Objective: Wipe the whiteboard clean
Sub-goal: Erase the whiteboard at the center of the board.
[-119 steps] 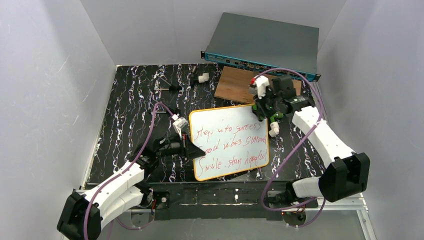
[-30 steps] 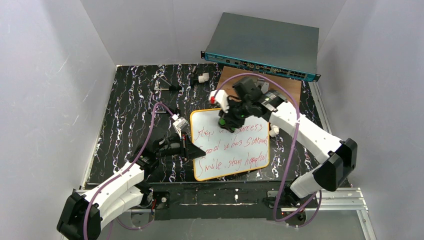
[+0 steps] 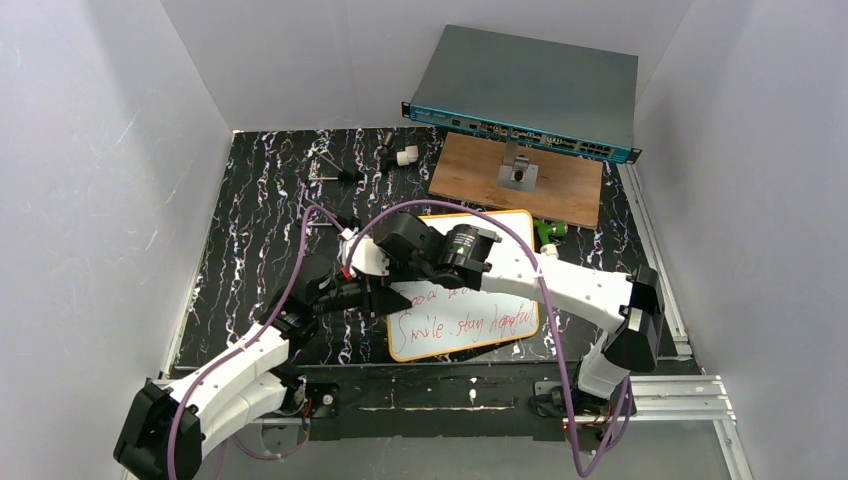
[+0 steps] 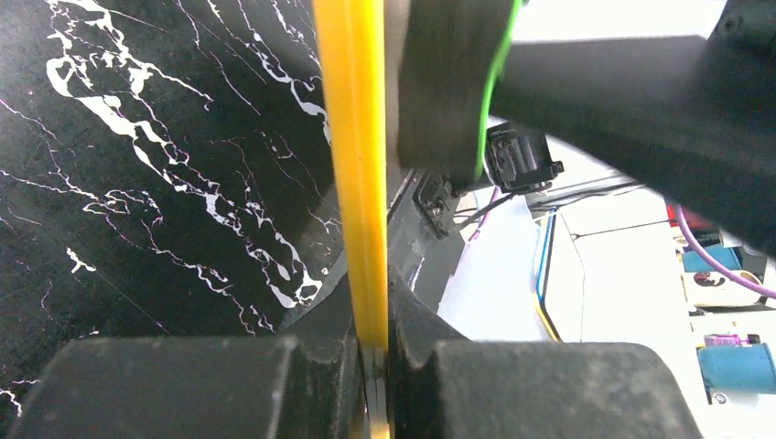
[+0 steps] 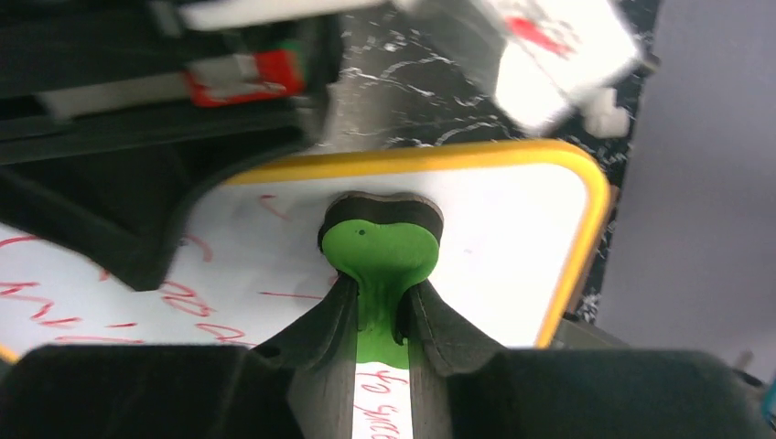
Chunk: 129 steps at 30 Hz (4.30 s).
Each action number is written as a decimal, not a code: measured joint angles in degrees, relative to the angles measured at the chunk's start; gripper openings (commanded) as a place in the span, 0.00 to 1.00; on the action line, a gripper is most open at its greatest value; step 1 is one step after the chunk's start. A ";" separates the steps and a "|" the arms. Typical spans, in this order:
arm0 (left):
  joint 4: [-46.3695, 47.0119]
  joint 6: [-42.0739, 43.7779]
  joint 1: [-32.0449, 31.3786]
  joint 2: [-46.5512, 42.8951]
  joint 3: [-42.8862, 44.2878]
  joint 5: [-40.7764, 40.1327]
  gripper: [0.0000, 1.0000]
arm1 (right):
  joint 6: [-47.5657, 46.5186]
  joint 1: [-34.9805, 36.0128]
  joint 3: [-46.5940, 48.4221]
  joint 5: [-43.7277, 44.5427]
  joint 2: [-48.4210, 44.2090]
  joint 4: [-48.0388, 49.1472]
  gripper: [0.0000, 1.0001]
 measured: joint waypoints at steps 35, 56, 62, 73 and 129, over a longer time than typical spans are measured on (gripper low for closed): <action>1.27 -2.93 0.17 -0.15 -0.94 -2.19 0.00 | 0.44 2.03 -0.24 8.00 1.73 2.99 0.01; 0.57 -2.86 0.20 -0.44 -1.18 -2.01 0.00 | 1.25 -3.39 -0.85 0.46 0.28 0.66 0.01; 0.55 -1.79 0.17 -0.74 -1.18 -1.60 0.00 | 0.11 1.03 -3.52 -4.31 -0.50 -2.84 0.01; 0.33 -1.62 0.17 -1.16 -1.18 -1.90 0.00 | 2.05 -7.23 2.58 0.79 0.94 -0.85 0.01; -0.96 -1.29 0.31 -2.40 -1.18 -3.50 0.00 | 0.81 -5.14 -3.32 1.86 -0.98 -2.89 0.01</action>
